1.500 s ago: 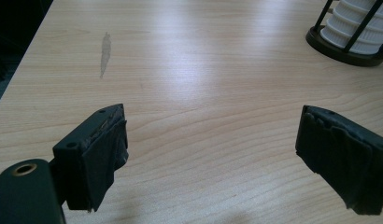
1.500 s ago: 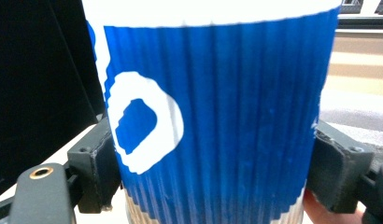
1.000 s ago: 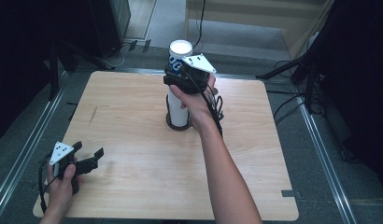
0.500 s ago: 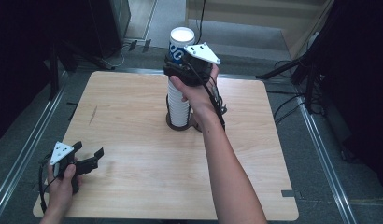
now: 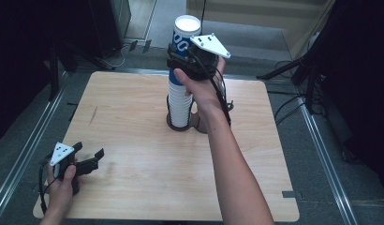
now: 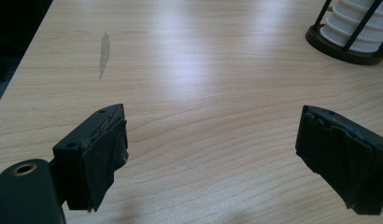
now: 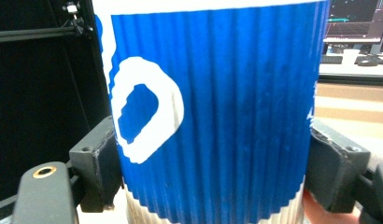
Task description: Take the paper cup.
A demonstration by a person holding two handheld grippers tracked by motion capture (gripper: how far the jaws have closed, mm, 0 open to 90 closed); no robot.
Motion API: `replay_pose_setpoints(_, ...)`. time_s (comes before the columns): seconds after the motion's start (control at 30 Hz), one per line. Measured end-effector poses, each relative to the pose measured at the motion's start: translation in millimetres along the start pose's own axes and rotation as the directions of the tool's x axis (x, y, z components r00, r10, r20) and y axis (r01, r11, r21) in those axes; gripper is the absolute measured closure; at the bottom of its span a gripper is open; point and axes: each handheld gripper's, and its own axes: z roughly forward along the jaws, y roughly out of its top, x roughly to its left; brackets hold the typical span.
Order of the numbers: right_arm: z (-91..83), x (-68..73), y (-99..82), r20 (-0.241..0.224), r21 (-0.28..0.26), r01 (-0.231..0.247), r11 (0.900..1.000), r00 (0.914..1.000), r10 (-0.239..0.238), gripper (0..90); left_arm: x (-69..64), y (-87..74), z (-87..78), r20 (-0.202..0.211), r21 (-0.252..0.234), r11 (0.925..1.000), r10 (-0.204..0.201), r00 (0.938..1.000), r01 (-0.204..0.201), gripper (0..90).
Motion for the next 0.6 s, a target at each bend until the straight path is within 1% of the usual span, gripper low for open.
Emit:
replay_pose_setpoints(0.3,-8.6,-11.9,5.4,0.015,-0.009,0.003,1.0000,0.9999,-0.003,18.1,-0.2,0.0,0.1,0.000,0.000,1.0000,0.000,1.0000,0.000,9.9)
replay_pose_setpoints(0.37,-12.3,-16.9,6.5,0.029,-0.011,0.009,0.9999,0.9995,-0.008,18.1,-0.2,0.0,0.1,0.000,0.000,1.0000,0.000,1.0000,0.000,9.9)
replay_pose_setpoints(0.43,-13.1,-18.1,6.7,0.037,-0.014,0.009,0.9999,0.9993,-0.009,18.1,-0.2,0.0,0.1,-0.001,0.000,1.0000,0.001,1.0000,-0.001,9.9)
replay_pose_setpoints(0.5,-17.3,-24.9,6.5,0.044,-0.017,0.008,0.9998,0.9990,-0.007,18.1,-0.2,0.0,0.1,-0.001,0.000,1.0000,0.001,1.0000,-0.001,9.9)
replay_pose_setpoints(0.57,-18.0,-26.5,6.1,0.046,-0.017,0.007,0.9998,0.9989,-0.006,18.1,-0.2,0.0,0.2,-0.001,0.001,1.0000,0.001,1.0000,-0.001,9.9)
replay_pose_setpoints(0.6,-19.5,-29.8,5.3,0.050,-0.016,0.007,0.9998,0.9987,-0.006,18.1,-0.3,0.0,0.2,-0.001,0.000,1.0000,0.001,1.0000,-0.001,9.9)
